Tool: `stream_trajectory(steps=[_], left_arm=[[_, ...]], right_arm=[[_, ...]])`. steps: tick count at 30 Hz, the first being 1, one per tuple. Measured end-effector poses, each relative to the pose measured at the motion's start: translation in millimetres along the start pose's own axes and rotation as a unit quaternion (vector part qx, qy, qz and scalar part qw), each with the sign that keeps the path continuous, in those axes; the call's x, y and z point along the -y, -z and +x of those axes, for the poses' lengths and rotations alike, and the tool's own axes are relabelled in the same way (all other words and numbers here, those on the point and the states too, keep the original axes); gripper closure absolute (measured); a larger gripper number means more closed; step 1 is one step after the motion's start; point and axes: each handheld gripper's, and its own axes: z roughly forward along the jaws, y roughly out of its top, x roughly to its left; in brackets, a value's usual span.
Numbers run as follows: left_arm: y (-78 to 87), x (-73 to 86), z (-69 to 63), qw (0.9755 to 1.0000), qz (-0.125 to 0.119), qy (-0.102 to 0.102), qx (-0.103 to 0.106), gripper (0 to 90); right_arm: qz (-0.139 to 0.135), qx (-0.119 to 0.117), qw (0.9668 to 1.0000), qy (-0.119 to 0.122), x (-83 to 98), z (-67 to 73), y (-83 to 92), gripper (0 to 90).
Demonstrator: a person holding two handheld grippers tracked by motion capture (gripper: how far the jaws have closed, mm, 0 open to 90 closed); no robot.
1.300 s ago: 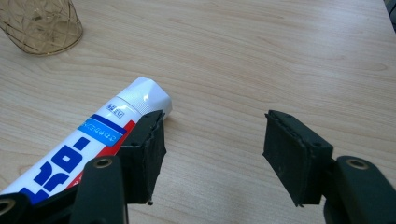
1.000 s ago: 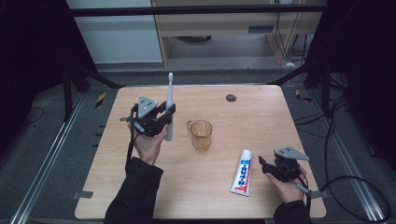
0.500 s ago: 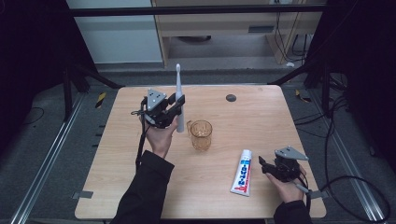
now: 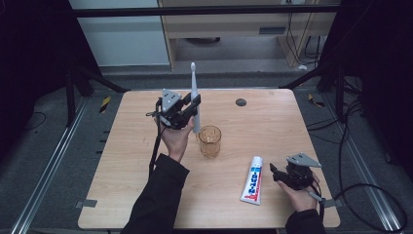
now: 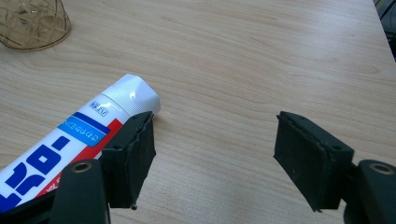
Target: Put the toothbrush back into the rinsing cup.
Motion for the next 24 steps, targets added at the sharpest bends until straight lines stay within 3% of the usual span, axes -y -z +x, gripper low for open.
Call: stream_trajectory(steps=[14,24], left_arm=[[-13.1,7.7,-10.2,0.9999,-0.007,0.001,0.014,66.8],[-18.9,21.5,-11.6,0.9998,-0.004,-0.002,0.018,66.8]], right_arm=[[0.0,0.0,1.0,0.002,0.7,-0.3,-1.2,28.0],[-0.001,0.003,1.0,0.006,0.8,0.0,-1.6,27.6]])
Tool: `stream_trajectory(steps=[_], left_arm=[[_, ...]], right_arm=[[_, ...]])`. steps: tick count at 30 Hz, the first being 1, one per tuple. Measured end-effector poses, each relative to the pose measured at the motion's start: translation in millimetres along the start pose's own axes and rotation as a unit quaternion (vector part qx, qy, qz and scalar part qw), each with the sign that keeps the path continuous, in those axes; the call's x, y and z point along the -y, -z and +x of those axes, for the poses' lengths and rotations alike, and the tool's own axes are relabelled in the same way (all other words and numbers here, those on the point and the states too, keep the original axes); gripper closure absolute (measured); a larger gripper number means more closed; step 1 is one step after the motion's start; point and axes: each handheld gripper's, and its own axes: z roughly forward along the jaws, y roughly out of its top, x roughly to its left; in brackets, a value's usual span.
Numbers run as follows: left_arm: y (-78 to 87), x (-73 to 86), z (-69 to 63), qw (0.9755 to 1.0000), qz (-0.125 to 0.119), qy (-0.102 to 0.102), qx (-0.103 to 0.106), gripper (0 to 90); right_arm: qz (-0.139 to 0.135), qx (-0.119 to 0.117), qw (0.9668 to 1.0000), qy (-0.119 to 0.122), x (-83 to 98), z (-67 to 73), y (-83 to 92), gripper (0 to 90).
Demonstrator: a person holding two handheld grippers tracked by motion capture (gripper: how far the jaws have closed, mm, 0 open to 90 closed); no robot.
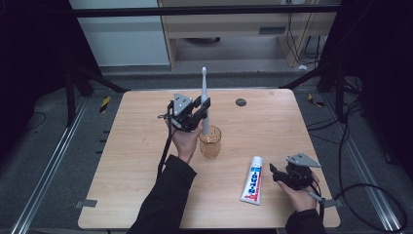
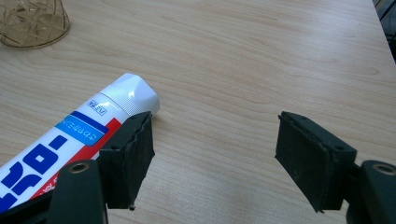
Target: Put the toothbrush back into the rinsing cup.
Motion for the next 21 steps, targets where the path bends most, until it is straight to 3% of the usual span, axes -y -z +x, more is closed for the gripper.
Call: stream_trajectory(steps=[21], left_arm=[[1.7,33.4,4.4,0.9998,0.017,0.003,0.009,66.8]], right_arm=[[0.0,0.001,1.0,0.006,0.1,0.6,-0.6,27.7]])
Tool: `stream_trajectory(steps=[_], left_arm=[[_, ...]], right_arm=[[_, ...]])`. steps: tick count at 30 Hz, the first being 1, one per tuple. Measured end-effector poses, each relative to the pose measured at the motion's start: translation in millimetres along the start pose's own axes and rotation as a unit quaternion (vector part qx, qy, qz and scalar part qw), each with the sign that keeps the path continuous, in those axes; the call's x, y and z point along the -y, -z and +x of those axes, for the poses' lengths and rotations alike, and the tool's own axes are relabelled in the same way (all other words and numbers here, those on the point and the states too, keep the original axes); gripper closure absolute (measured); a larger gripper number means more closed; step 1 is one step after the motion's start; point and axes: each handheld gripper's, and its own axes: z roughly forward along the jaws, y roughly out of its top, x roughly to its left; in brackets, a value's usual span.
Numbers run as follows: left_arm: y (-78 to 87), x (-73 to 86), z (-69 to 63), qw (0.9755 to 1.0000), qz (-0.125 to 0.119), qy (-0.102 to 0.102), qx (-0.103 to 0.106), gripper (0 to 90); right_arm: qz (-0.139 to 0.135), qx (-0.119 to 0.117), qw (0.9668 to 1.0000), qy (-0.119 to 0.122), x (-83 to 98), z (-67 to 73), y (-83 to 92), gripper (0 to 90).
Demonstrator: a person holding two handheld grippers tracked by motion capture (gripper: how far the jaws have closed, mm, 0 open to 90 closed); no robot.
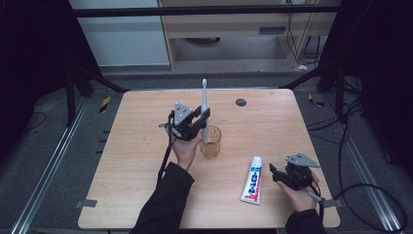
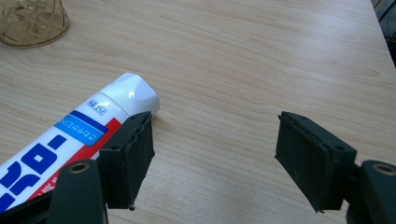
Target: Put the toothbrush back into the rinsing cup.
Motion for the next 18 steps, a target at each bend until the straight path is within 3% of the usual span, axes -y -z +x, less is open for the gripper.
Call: stream_trajectory(steps=[18], left_arm=[[-2.3,29.8,-3.0,0.9998,0.017,0.001,0.008,66.8]], right_arm=[[0.0,0.002,1.0,0.002,0.0,-0.3,0.1,27.6]])
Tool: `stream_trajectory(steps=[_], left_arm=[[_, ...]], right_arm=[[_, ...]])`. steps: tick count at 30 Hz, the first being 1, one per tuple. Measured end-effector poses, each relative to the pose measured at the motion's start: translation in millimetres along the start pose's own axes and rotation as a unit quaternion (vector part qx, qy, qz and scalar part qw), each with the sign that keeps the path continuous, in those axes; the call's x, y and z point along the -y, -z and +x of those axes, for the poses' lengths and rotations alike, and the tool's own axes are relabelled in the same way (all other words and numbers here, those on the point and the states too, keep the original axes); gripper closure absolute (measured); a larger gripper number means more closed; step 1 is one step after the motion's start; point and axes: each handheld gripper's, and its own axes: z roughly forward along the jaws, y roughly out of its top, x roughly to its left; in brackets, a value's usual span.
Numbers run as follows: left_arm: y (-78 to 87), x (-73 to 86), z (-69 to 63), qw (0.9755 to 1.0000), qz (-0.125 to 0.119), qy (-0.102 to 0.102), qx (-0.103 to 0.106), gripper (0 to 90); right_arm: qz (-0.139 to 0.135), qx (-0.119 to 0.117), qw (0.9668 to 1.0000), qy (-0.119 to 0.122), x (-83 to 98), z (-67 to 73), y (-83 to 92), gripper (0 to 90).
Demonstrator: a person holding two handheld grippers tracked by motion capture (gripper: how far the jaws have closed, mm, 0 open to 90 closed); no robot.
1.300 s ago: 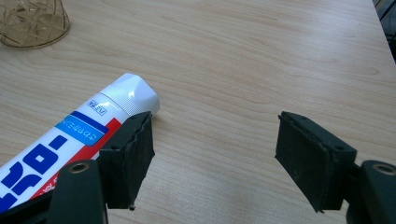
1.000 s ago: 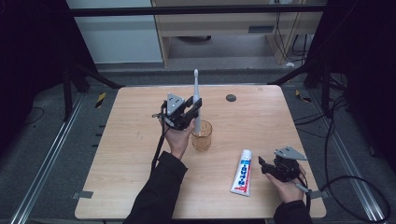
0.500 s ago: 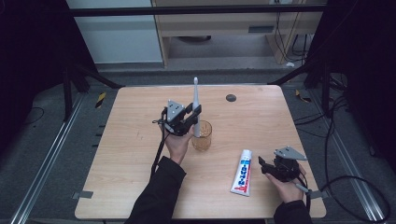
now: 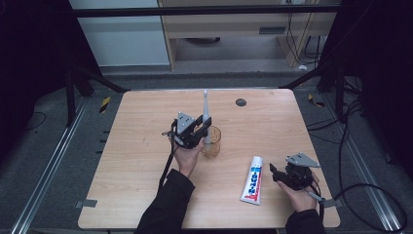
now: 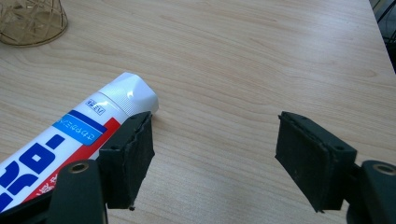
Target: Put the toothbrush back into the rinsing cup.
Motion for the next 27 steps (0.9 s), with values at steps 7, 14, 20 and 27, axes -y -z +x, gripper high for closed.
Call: stream_trajectory(steps=[7,14,20,27], left_arm=[[-0.4,8.0,0.3,0.9999,0.009,-0.008,0.005,66.7],[-0.6,15.2,2.0,0.9997,0.018,-0.01,0.01,66.7],[0.1,20.4,2.7,0.9996,0.022,-0.014,0.014,66.7],[1.0,24.4,3.5,0.9992,0.029,-0.018,0.021,66.4]], right_arm=[[0.001,0.0,1.0,0.0,-0.3,0.8,0.0,27.6],[0.001,0.0,1.0,-0.001,-0.4,1.2,-0.3,27.5],[0.001,0.0,1.0,0.0,-0.5,1.7,-0.4,27.5],[0.0,0.001,1.0,0.003,-0.6,1.9,-0.7,27.4]])
